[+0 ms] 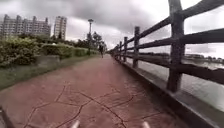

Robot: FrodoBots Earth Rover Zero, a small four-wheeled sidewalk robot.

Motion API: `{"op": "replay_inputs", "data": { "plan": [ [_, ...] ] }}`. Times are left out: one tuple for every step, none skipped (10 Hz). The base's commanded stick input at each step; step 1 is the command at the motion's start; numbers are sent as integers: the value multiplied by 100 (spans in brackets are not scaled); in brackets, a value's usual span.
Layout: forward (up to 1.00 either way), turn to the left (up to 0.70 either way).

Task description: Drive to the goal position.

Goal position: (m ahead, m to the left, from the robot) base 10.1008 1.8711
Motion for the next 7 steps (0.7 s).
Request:
{"op": "replay_inputs", "data": {
  "plan": [
    [50, 0],
    [50, 0],
    [50, 0],
    [50, 0],
    [50, 0],
    [50, 0],
    [50, 0]
  ]
}}
